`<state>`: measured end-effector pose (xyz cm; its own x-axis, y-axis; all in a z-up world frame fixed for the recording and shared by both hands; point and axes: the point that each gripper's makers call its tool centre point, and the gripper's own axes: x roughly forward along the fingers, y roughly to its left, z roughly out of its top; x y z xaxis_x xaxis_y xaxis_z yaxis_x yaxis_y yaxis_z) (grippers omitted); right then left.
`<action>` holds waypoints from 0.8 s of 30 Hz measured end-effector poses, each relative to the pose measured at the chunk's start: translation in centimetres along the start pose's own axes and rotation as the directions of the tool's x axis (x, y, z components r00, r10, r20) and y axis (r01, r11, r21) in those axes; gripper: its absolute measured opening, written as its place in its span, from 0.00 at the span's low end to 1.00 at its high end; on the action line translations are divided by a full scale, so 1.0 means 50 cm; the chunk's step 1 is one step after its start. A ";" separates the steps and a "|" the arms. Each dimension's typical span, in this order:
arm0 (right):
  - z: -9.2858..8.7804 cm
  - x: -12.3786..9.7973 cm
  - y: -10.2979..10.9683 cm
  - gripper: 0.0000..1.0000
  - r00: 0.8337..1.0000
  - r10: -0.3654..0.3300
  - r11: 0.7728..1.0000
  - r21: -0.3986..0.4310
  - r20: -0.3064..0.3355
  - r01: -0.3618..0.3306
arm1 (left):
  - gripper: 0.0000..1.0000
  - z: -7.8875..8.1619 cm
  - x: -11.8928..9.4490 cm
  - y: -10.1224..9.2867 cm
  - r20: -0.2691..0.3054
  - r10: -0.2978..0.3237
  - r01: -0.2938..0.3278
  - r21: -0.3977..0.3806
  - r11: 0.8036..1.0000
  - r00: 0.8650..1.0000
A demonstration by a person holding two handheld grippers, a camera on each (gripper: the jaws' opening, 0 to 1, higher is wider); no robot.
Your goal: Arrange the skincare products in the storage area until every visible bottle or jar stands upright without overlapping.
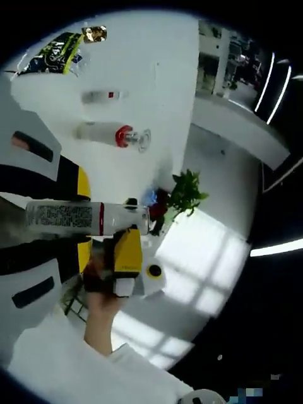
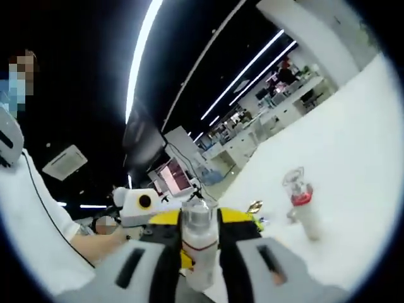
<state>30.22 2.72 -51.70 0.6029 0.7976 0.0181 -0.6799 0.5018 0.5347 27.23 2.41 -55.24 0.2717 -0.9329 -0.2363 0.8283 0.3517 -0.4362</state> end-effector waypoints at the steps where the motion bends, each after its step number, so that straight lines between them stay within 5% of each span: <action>1: -0.001 0.001 0.001 0.21 1.000 -0.005 1.000 -0.017 -0.009 0.005 | 0.23 -0.003 0.000 0.005 -0.018 0.013 -0.013 0.027 1.000 1.000; 9: -0.010 0.008 0.004 0.21 0.998 -0.022 0.984 -0.176 -0.065 0.010 | 0.25 -0.045 0.009 0.022 -0.172 0.048 -0.020 0.159 0.987 0.984; 15: -0.028 0.010 0.005 0.21 0.990 -0.062 0.941 -0.339 -0.130 0.014 | 0.18 -0.069 0.021 0.034 -0.249 0.059 -0.007 0.206 0.979 0.967; 24: -0.062 0.008 -0.015 0.21 0.975 -0.125 0.908 -0.417 -0.185 0.038 | 0.17 -0.104 0.048 0.060 -0.337 0.055 0.038 0.262 0.964 0.940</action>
<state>29.67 3.71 -54.68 0.5956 0.7766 -0.2055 -0.7689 0.6252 0.1342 27.81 1.64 -61.63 0.1357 -0.8318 -0.5383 0.9374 0.2837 -0.2020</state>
